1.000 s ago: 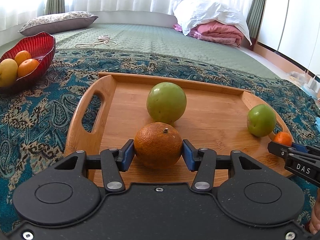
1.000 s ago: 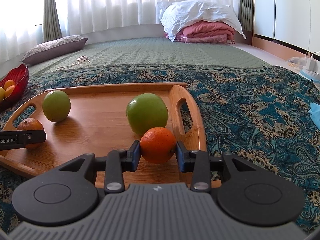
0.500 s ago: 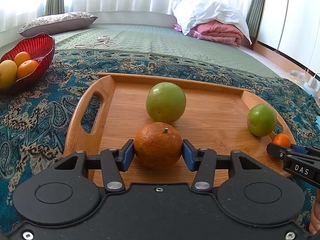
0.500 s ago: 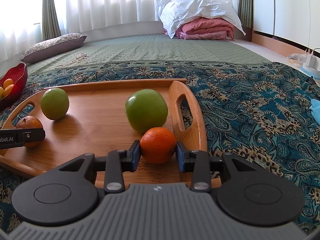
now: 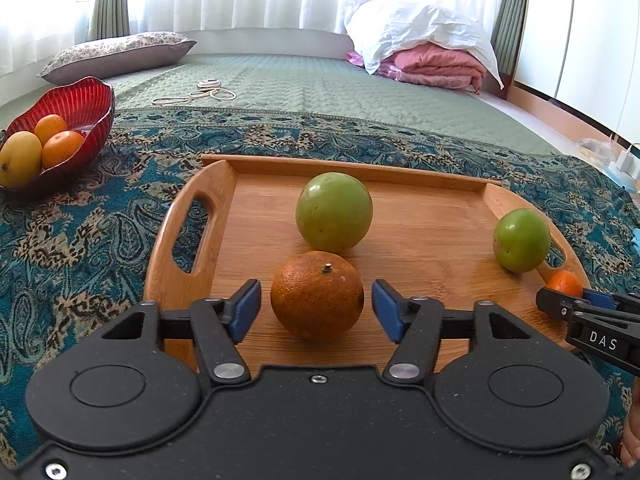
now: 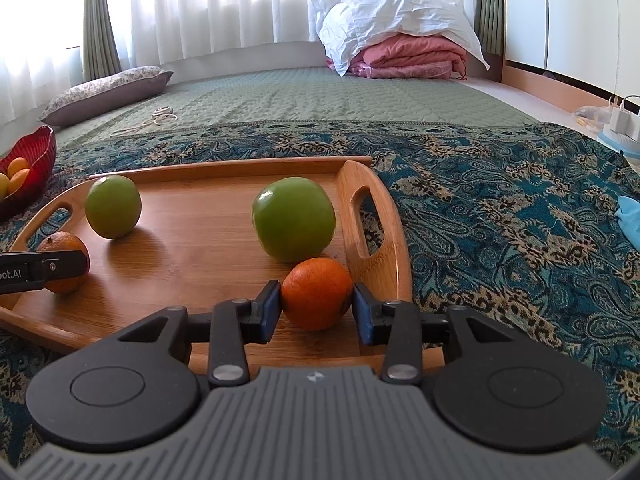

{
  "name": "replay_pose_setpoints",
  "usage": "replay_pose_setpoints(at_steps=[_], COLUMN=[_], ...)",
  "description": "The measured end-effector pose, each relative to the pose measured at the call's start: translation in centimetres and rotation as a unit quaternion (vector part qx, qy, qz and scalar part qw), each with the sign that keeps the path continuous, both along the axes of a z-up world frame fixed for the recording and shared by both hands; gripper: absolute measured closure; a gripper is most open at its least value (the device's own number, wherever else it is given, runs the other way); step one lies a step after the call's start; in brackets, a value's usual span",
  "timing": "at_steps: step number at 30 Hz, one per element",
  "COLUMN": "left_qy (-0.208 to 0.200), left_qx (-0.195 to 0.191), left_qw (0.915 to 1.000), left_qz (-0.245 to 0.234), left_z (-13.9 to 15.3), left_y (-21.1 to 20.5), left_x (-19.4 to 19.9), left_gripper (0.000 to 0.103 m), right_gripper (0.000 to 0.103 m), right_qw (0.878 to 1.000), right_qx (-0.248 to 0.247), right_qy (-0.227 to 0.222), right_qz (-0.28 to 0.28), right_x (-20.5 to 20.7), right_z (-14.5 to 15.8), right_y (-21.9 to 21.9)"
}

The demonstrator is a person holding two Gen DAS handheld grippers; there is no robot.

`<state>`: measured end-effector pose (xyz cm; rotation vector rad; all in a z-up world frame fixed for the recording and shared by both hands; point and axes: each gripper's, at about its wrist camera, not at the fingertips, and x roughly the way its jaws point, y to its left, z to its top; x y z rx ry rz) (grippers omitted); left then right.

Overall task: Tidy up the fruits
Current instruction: 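Lower the large orange and open the left gripper while the right releases its mandarin, then grasp a mandarin with the left gripper while the right grasps another mandarin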

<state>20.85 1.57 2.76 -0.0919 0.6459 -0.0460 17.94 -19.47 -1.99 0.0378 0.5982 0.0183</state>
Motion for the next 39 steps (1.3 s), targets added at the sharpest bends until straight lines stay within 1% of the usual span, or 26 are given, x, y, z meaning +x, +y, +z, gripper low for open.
replay_pose_setpoints(at_steps=[1,2,3,7,8,13,15,17,21,25,28,32,33,34,36,39], left_qy=[-0.001,-0.002,-0.003,-0.01,-0.012,-0.027,-0.034,-0.041,-0.05,-0.065,-0.079,-0.08,-0.079,-0.078,-0.076,-0.072], left_qx=[-0.002,-0.006,-0.01,-0.017,-0.015,-0.004,0.0,0.005,0.01,0.01,0.02,0.027,0.026,0.026,0.027,0.032], left_qw=[1.0,1.0,0.9999,0.9998,0.9998,0.9996,0.9993,0.999,0.9986,0.9978,0.9967,0.9964,0.9966,0.9966,0.9967,0.9968], left_qz=[0.0,0.0,-0.002,-0.008,-0.008,-0.01,-0.013,-0.016,-0.016,-0.013,-0.004,0.003,0.003,0.002,0.004,0.013], left_z=[0.1,0.3,0.4,1.1,1.3,1.8,2.0,2.1,1.9,1.5,1.1,0.5,0.3,0.1,-0.4,-1.1], left_y=[0.1,0.2,0.3,0.7,0.7,0.8,0.8,0.8,0.9,1.3,1.5,1.7,1.8,1.9,2.0,2.2], left_x=[-0.2,-0.4,-0.6,-1.8,-2.1,-4.4,-5.5,-6.7,-8.8,-11.0,-12.4,-13.7,-14.0,-14.2,-14.6,-15.2], left_gripper=[0.036,0.031,0.026,0.018,0.015,0.011,0.006,0.005,0.0,0.0,0.0,0.0,0.0,0.0,0.0,0.0], right_gripper=[0.042,0.04,0.037,0.029,0.028,0.019,0.016,0.015,0.013,0.012,0.01,0.008,0.006,0.001,0.0,0.0], right_qw=[1.0,1.0,1.0,1.0,1.0,0.999,0.998,0.996,0.993,0.991,0.992,0.994,0.994,0.994,0.993,0.994], right_qx=[-0.001,-0.001,-0.002,-0.009,-0.012,-0.028,-0.04,-0.053,-0.075,-0.088,-0.076,-0.048,-0.046,-0.047,-0.052,-0.052], right_qy=[-0.002,-0.004,-0.006,-0.014,-0.017,-0.033,-0.041,-0.048,-0.058,-0.065,-0.067,-0.064,-0.064,-0.065,-0.074,-0.07], right_qz=[0.001,0.003,0.004,0.01,0.012,0.029,0.038,0.048,0.069,0.081,0.08,0.076,0.075,0.073,0.071,0.07], right_x=[-0.2,-0.4,-0.6,-1.6,-1.9,-3.7,-4.5,-5.2,-6.9,-8.2,-9.1,-9.8,-9.9,-9.9,-10.1,-10.0], right_z=[0.1,0.2,0.3,0.7,0.7,1.0,1.1,1.1,1.0,0.7,0.3,-0.4,-0.6,-0.8,-1.2,-1.7], right_y=[0.0,0.0,0.0,0.1,0.2,0.9,1.3,1.9,2.9,3.8,4.3,4.6,4.7,4.8,4.8,4.9])
